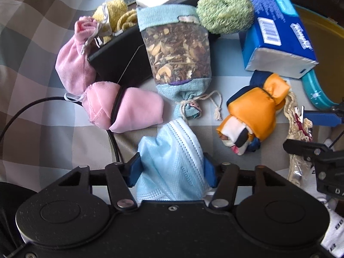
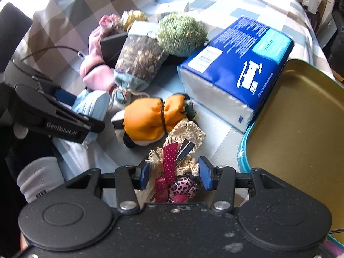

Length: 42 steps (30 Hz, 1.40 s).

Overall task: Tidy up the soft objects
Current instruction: 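Carry the mask and lace pouch over the gold tray and open both grippers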

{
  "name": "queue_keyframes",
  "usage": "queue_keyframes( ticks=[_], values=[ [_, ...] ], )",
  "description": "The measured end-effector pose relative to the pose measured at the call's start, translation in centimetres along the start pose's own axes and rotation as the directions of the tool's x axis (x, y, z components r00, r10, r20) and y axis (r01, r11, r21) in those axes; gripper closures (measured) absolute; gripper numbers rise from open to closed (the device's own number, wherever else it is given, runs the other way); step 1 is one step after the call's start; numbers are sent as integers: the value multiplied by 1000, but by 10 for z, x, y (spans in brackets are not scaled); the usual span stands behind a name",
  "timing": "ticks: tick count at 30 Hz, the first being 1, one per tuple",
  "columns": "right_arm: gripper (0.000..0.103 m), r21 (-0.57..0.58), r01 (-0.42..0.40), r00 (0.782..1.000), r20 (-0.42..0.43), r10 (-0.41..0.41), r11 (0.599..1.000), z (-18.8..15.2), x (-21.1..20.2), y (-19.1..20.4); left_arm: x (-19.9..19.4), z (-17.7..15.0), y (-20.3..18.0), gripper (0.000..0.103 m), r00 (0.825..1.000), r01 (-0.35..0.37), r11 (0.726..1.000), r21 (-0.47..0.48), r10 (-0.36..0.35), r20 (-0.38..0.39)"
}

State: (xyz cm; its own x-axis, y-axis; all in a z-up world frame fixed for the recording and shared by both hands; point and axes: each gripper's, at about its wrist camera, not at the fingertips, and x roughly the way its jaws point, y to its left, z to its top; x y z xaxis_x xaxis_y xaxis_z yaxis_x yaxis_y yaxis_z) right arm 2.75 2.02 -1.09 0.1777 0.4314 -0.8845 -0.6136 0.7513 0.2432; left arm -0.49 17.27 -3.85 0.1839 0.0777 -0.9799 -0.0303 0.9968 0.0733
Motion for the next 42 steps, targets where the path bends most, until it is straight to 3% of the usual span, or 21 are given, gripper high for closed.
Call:
queue_keyframes(
  ticks=[6, 10, 13, 18, 19, 20, 22, 28, 31, 33, 37, 42],
  values=[
    [59, 33, 10, 996, 87, -13, 999, 8, -24, -6, -32, 10, 4, 49, 996, 31, 999, -9, -30, 79],
    [70, 84, 18, 986, 163, -32, 996, 13, -44, -17, -52, 18, 6, 49, 989, 42, 999, -5, -41, 140],
    [70, 145, -4, 978, 208, -27, 989, 16, -55, -30, -66, 20, 3, 49, 982, 49, 999, 2, -48, 181],
    [69, 150, 15, 988, 150, -38, 989, 12, -45, -35, -69, 21, 0, 49, 978, 58, 998, 9, -59, 198],
    [58, 132, 7, 991, 133, -24, 991, 9, -43, -33, -69, 20, 0, 49, 979, 57, 998, 10, -58, 197],
    [34, 113, -3, 994, 110, -10, 994, 7, -39, -31, -68, 19, 0, 49, 979, 57, 998, 10, -58, 196],
    [20, 92, -7, 997, 74, 1, 996, 1, -30, -25, -66, 19, 0, 49, 981, 57, 998, 7, -57, 187],
    [21, 114, -42, 998, -32, 46, 993, -4, 5, -22, -59, 17, 3, 49, 983, 63, 998, -2, -62, 172],
    [23, 107, -6, 998, -59, 13, 994, -1, 19, -20, -57, 17, 4, 49, 984, 64, 998, -2, -63, 169],
    [26, 101, -11, 998, -62, 17, 995, 0, 23, -17, -56, 17, 4, 49, 984, 68, 998, -3, -66, 167],
    [47, 39, 0, 999, -53, 2, 999, 2, 23, -5, -54, 17, 5, 49, 984, 70, 998, -5, -68, 165],
    [55, 21, -38, 999, 1, 38, 999, 2, 8, -3, -55, 17, 8, 49, 983, 67, 998, -10, -64, 170]
  ],
)
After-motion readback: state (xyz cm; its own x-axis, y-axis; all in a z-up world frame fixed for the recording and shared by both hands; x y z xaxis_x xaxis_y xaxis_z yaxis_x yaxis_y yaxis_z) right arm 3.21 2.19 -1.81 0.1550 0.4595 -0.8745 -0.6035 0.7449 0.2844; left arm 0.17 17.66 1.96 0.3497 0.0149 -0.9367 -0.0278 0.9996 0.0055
